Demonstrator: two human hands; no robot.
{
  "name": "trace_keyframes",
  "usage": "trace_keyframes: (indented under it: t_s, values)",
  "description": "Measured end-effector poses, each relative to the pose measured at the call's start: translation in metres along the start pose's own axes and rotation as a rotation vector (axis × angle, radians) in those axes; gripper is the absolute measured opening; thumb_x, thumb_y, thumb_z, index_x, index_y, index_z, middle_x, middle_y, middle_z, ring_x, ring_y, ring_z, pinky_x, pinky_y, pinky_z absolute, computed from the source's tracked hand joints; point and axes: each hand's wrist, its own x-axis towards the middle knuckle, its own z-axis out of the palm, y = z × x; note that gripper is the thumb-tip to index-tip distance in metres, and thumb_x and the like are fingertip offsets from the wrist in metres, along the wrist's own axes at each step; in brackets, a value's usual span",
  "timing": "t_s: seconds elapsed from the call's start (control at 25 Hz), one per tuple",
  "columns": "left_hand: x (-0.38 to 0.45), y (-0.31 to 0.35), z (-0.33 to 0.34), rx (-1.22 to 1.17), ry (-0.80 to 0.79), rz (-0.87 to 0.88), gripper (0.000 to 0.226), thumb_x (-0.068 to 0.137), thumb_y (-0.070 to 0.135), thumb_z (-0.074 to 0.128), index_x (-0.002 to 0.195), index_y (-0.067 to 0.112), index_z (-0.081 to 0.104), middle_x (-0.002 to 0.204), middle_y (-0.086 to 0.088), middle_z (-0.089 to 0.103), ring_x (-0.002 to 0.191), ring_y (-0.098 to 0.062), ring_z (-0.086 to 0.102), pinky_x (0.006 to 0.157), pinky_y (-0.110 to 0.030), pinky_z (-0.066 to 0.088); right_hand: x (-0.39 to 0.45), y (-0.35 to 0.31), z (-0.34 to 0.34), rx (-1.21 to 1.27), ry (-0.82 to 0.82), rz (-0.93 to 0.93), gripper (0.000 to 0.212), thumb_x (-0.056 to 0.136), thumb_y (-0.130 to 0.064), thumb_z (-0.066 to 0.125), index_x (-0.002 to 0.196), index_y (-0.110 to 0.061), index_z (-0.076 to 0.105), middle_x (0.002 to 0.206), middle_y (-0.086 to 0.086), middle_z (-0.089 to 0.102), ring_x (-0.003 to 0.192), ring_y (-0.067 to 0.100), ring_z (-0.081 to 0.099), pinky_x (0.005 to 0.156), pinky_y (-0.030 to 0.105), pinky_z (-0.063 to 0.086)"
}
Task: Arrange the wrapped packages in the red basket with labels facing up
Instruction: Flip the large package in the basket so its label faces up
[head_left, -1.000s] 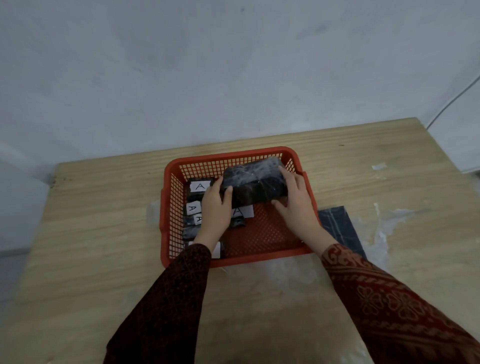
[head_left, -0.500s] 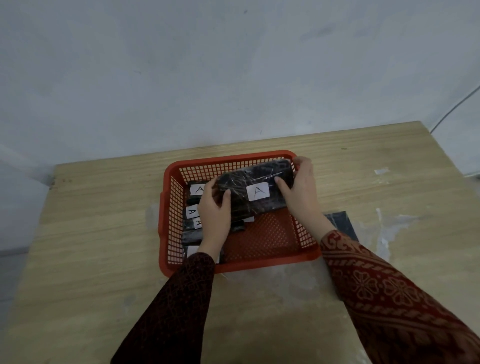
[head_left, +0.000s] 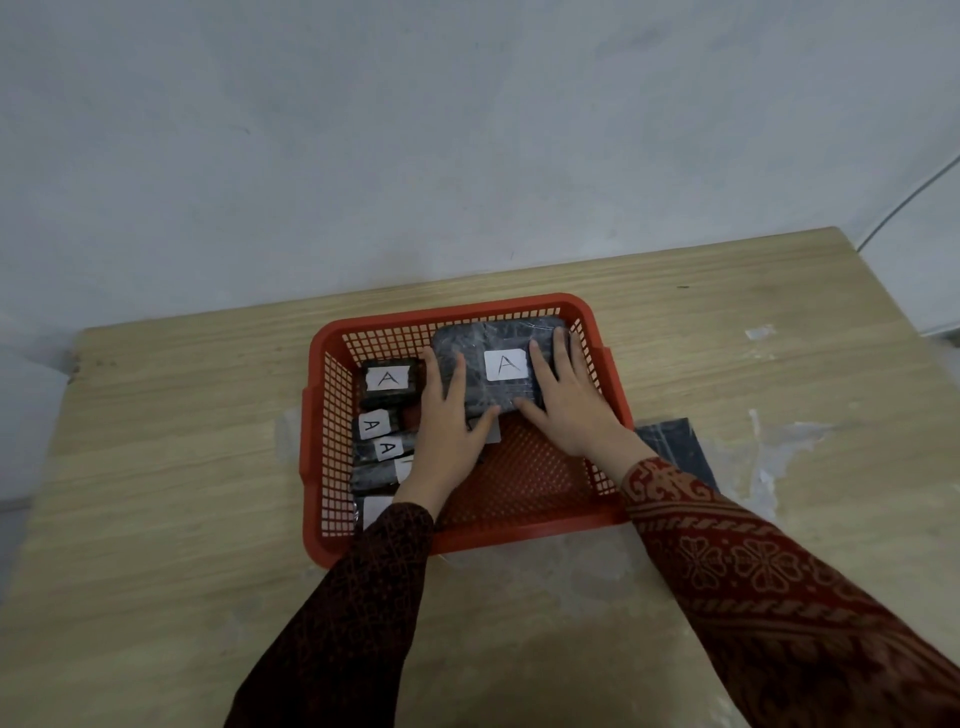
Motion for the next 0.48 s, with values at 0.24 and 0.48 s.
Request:
trace_keyframes:
  t_s: [0.24,0.48]
  values:
    - [-0.002,0.005,-0.004,0.212,-0.110,-0.040,0.084,0.090,0.052,0.045,0.151,0.017,-0.001,0.157,-0.011,-0.025,0.148,-0.028,0.001,0.112,-0.039,0.030,0.004,-0.002,-0.006,-0.090,-0.079,0.031,0.077,0.096,-0.048,0.036,0.151,-0.012,-0.004,0.158,0.021,-0.014,0.145,0.035,-0.019,0.119,0.048,0.010]
    - [0.002,0.011,-0.009,0.400,-0.105,-0.079,0.080,0.090,0.057,0.042,0.151,0.015,0.011,0.159,-0.019,-0.005,0.147,-0.034,0.001,0.118,-0.047,0.012,-0.022,-0.003,-0.019,0.013,0.146,-0.119,0.056,0.093,-0.029,0.052,0.143,-0.011,0.034,0.157,0.019,0.019,0.147,0.034,0.009,0.119,0.051,0.019]
